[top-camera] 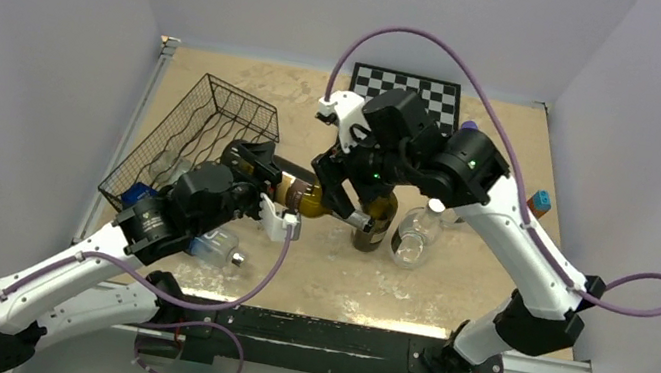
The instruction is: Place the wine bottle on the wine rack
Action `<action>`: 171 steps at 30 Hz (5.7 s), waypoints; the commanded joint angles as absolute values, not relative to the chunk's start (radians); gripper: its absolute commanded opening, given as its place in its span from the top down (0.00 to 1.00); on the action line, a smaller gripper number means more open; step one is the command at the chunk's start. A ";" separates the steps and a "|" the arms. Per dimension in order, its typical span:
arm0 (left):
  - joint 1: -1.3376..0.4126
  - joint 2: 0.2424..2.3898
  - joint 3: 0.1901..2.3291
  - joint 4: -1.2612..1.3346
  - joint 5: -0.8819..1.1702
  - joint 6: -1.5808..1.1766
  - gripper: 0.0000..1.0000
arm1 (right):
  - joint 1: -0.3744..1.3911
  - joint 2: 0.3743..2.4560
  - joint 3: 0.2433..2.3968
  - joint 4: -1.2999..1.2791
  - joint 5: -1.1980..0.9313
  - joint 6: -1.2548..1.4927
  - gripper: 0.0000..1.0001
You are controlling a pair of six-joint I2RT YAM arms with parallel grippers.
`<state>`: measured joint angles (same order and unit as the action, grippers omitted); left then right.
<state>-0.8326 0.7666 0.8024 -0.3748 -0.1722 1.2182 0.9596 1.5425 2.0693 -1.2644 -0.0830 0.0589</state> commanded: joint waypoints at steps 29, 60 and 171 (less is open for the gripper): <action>-0.833 0.654 0.864 -0.271 -0.189 1.095 1.00 | 1.054 1.493 1.762 -1.069 -0.073 0.112 0.87; -0.833 0.469 0.926 -0.383 -0.071 0.733 0.01 | 1.057 1.454 1.723 -0.910 0.245 0.218 1.00; -0.833 0.552 1.247 -0.735 0.035 0.278 0.01 | 1.013 2.243 1.865 -0.126 0.050 -0.047 1.00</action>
<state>-0.8318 0.5560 1.2205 -0.7368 0.0467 0.3084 1.0122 2.2711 1.7874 -0.2749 0.0780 -0.0265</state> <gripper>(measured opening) 0.993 0.365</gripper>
